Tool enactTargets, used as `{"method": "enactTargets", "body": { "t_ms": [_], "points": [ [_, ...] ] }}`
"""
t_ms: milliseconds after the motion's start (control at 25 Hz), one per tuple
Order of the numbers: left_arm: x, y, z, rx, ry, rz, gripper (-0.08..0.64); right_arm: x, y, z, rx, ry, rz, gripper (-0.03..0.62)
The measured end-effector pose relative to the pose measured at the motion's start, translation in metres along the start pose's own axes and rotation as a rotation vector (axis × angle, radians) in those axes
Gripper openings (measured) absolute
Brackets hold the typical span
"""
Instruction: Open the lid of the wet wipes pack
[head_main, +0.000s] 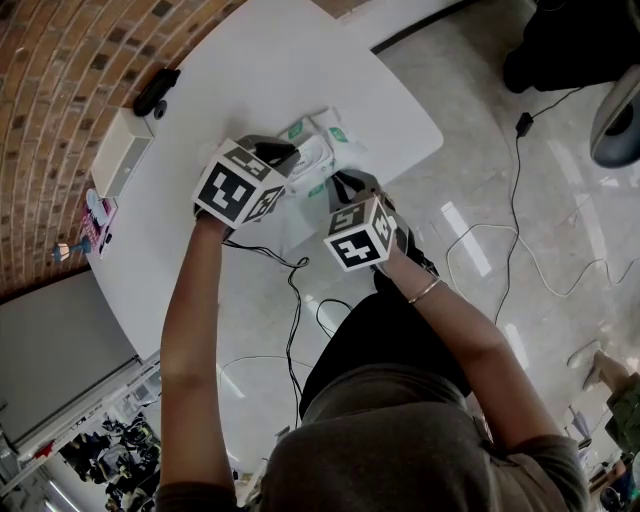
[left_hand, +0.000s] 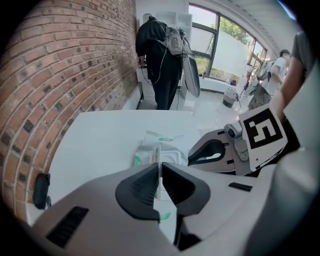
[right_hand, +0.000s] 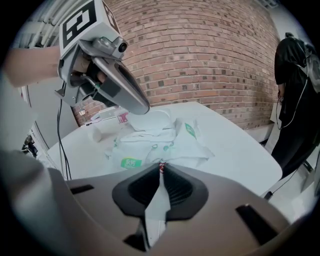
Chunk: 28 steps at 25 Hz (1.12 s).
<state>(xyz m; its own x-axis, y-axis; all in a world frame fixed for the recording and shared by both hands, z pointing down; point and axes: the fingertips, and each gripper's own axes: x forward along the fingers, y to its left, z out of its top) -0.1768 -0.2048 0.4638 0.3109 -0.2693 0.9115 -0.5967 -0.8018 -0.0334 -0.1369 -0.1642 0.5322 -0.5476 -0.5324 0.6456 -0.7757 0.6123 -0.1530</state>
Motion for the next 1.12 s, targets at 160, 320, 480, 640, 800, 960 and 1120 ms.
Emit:
{"method": "enactTargets", "body": {
  "t_ms": [160,320,480,640,800,960,1120],
  "points": [
    [-0.002,0.016,0.003,-0.006,-0.002,0.055,0.031,-0.001,-0.001,-0.001,-0.01,0.0,-0.008,0.035],
    [-0.002,0.026,0.003,-0.024,-0.007,0.086,0.029,-0.001,0.0,-0.001,-0.015,-0.001,-0.012,0.034],
    [-0.001,0.035,0.003,-0.037,-0.013,0.121,0.031,-0.001,0.0,0.0,-0.019,-0.003,-0.013,0.034],
    [0.002,0.044,0.001,-0.061,-0.015,0.154,0.032,-0.001,0.0,0.0,-0.019,-0.002,-0.017,0.034],
    [0.008,0.052,0.0,-0.078,-0.022,0.18,0.034,-0.001,0.001,-0.001,-0.019,-0.002,-0.017,0.032],
    [0.01,0.06,0.0,-0.096,-0.018,0.204,0.038,-0.001,0.0,-0.001,-0.02,-0.004,-0.017,0.032],
    [0.016,0.066,-0.001,-0.135,-0.019,0.203,0.041,0.0,0.0,-0.001,-0.016,-0.005,-0.016,0.032]
  ]
}}
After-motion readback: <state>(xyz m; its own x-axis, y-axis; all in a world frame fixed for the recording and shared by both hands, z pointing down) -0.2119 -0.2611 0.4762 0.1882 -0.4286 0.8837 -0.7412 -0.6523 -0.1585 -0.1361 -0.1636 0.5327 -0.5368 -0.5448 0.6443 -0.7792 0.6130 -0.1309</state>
